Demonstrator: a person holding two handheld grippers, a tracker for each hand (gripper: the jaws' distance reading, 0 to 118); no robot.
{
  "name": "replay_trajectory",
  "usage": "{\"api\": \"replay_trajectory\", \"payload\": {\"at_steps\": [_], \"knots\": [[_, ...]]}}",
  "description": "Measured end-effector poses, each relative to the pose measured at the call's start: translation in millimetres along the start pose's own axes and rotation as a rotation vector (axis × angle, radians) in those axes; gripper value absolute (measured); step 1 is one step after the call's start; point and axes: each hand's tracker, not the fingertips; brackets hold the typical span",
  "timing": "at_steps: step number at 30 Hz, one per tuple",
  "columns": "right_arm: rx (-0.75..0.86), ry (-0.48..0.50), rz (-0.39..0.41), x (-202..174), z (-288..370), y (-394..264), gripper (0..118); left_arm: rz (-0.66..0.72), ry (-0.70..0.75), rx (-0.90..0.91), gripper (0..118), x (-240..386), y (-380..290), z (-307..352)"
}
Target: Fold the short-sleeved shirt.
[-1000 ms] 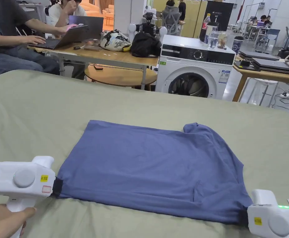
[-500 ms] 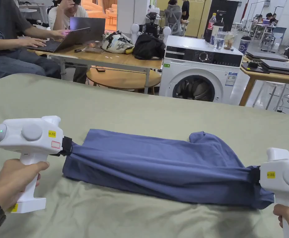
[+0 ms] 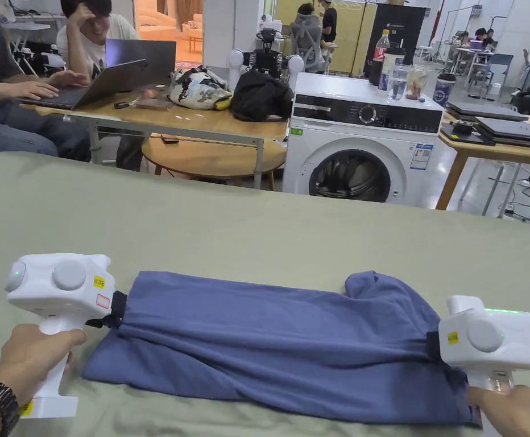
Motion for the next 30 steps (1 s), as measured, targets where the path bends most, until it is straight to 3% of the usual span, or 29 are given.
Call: {"api": "replay_trajectory", "payload": {"at_steps": [1, 2, 4, 8, 12, 13, 14, 15, 16, 17, 18, 23, 29, 30], "knots": [[-0.004, -0.001, -0.011, 0, -2, -1, 10, 0.001, -0.001, -0.009, 1, 0, 0, -2], [-0.005, 0.003, -0.022, 2, -2, -2, 22, 0.003, -0.001, -0.006, 10, 1, -2, 0], [0.077, 0.0, -0.052, 1, 11, -6, 48, 0.012, -0.02, 0.018, 42, 3, -3, 10], [0.278, 0.019, -0.103, -9, 56, -17, 52, 0.011, -0.081, 0.193, 46, 13, -17, 50], [0.414, 0.0, -0.114, -30, 97, -40, 50, -0.018, -0.135, 0.358, 46, 25, -49, 91], [0.428, -0.004, -0.111, -36, 104, -47, 43, -0.023, -0.123, 0.404, 46, 30, -60, 98], [0.451, 0.004, -0.103, -41, 109, -52, 23, -0.05, -0.115, 0.428, 44, 34, -69, 105], [0.461, 0.011, -0.098, -47, 114, -59, 7, -0.073, -0.098, 0.445, 38, 36, -77, 108], [0.456, 0.005, -0.097, -52, 117, -64, 0, -0.094, -0.082, 0.434, 24, 41, -84, 110], [0.458, 0.003, -0.092, -57, 121, -70, 0, -0.116, -0.083, 0.425, 3, 44, -92, 113], [0.468, 0.024, -0.088, -60, 124, -76, 0, -0.144, -0.061, 0.435, 0, 49, -100, 114], [0.462, 0.04, -0.033, -75, 129, -96, 0, -0.115, 0.002, 0.364, 0, 44, -115, 115], [0.428, 0.042, -0.014, -73, 122, -102, 0, -0.008, -0.023, 0.21, 0, 11, -72, 94], [0.425, 0.042, -0.014, -70, 121, -103, 0, 0.025, -0.028, 0.169, 6, 8, -63, 89]]}}
